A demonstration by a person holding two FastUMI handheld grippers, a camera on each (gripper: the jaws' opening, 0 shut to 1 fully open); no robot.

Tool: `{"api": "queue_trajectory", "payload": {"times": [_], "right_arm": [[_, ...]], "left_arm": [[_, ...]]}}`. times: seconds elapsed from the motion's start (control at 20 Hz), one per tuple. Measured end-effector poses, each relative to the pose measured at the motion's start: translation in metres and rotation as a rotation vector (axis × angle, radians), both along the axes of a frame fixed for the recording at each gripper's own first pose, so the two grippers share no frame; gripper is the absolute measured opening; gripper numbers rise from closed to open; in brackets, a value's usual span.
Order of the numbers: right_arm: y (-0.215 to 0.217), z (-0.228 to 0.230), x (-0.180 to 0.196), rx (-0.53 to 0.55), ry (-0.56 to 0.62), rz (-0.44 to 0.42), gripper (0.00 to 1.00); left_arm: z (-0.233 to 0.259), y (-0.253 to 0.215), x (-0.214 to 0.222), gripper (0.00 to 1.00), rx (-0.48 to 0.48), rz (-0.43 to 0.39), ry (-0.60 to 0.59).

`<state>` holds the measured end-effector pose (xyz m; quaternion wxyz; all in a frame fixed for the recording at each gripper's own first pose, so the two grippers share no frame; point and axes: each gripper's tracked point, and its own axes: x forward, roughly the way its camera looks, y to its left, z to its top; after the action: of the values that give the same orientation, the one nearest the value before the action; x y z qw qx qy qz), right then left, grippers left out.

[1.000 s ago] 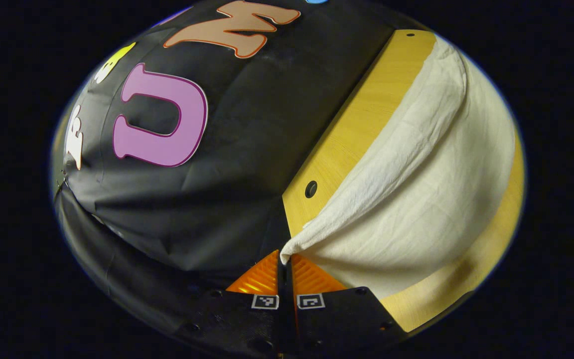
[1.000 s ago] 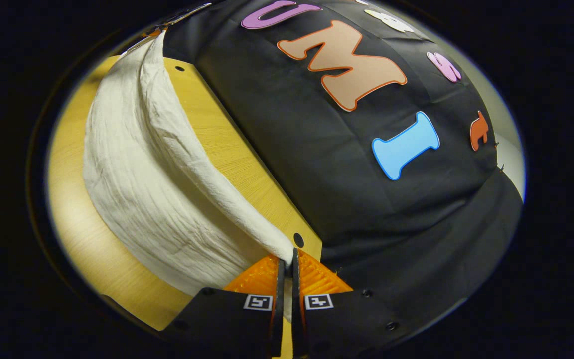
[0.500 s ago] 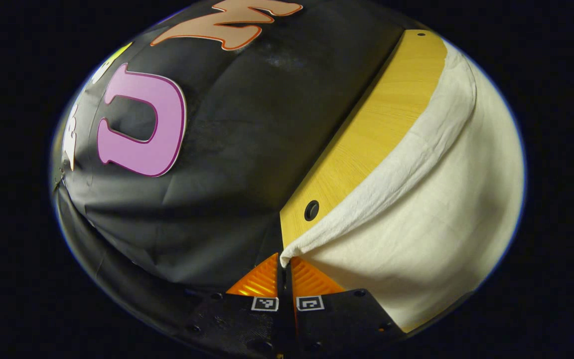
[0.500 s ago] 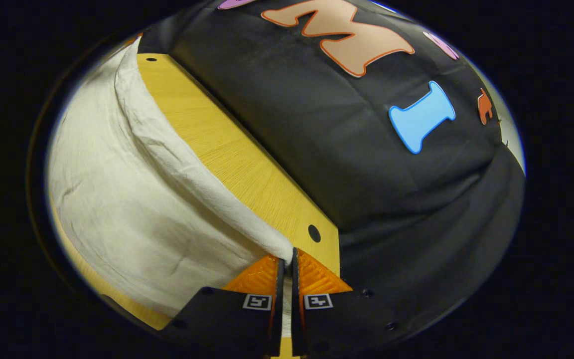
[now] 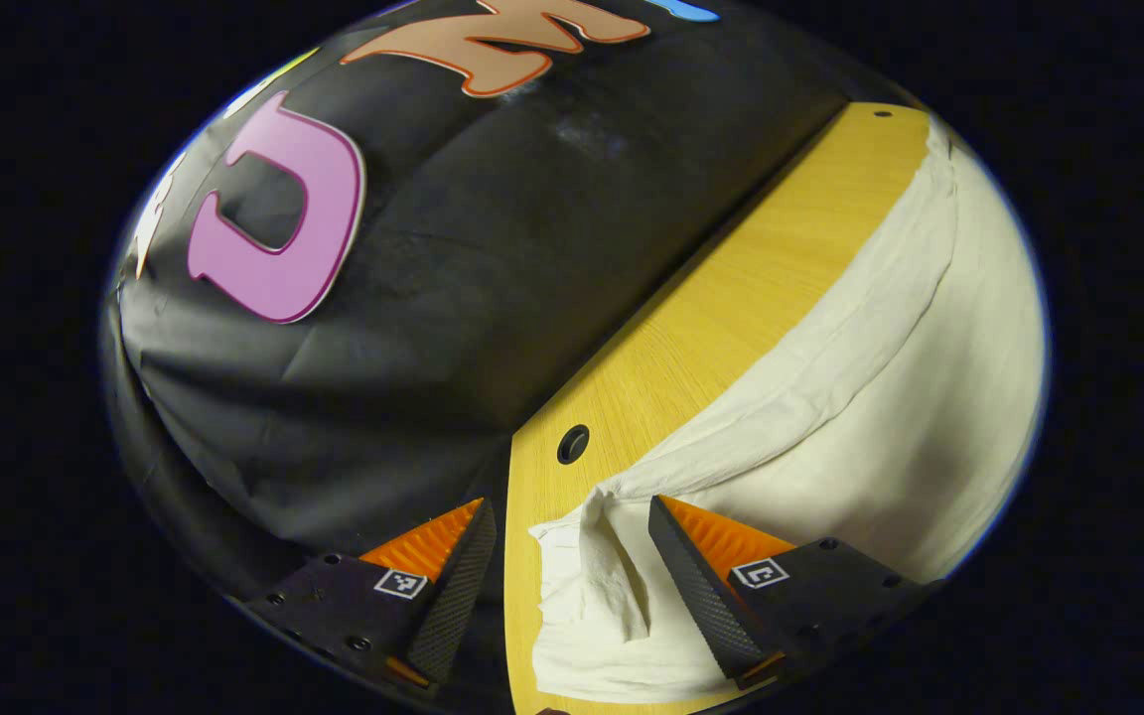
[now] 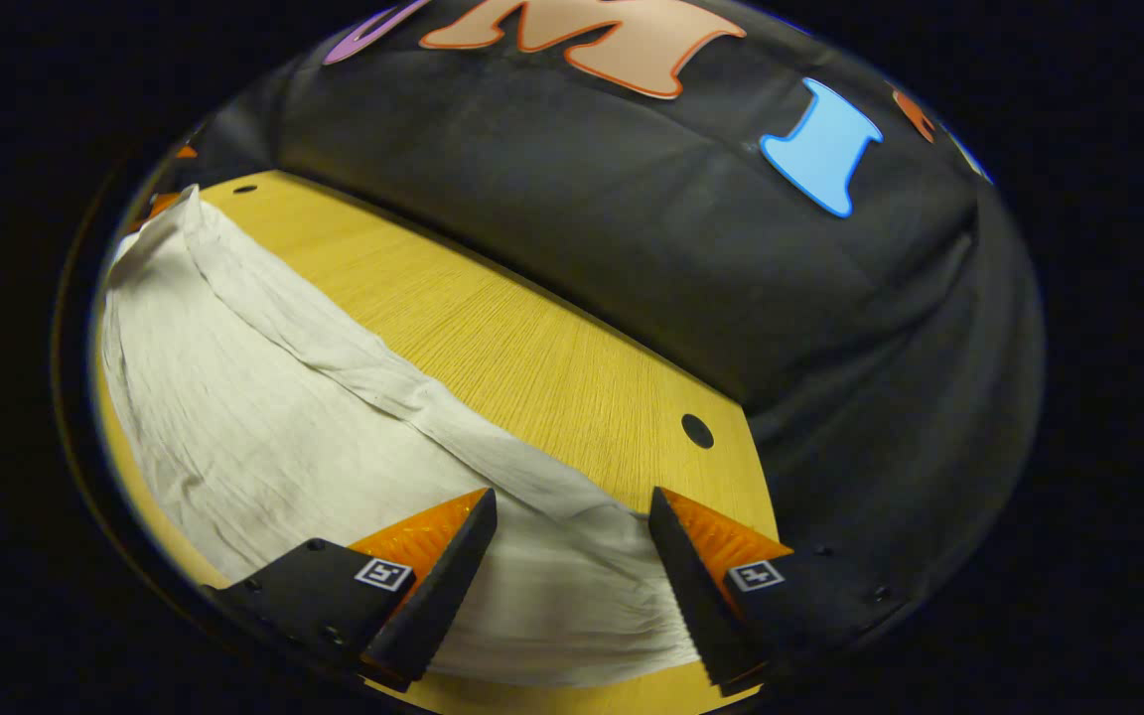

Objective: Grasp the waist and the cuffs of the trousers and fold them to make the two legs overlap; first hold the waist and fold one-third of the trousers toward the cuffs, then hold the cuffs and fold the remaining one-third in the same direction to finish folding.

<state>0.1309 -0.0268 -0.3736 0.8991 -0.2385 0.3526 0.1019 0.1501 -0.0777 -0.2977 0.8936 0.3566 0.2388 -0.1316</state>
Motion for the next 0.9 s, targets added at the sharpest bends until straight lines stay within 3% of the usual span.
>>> {"api": "queue_trajectory", "payload": {"times": [0.05,0.35,0.55,0.9], "right_arm": [[-0.003,0.005,-0.003,0.049,-0.002,-0.033,0.98],[-0.029,0.016,-0.032,0.344,0.038,-0.256,1.00],[-0.067,0.016,-0.047,0.382,0.037,-0.389,1.00],[-0.117,-0.011,-0.066,0.452,0.068,-0.647,0.97]], "left_arm": [[0.008,0.000,-0.004,0.95,-0.036,0.020,-0.009],[0.049,-0.037,-0.052,0.95,-0.380,0.066,0.002],[0.070,-0.047,-0.078,0.95,-0.447,0.091,0.007],[0.092,-0.046,-0.105,0.95,-0.480,0.130,0.002]]}}
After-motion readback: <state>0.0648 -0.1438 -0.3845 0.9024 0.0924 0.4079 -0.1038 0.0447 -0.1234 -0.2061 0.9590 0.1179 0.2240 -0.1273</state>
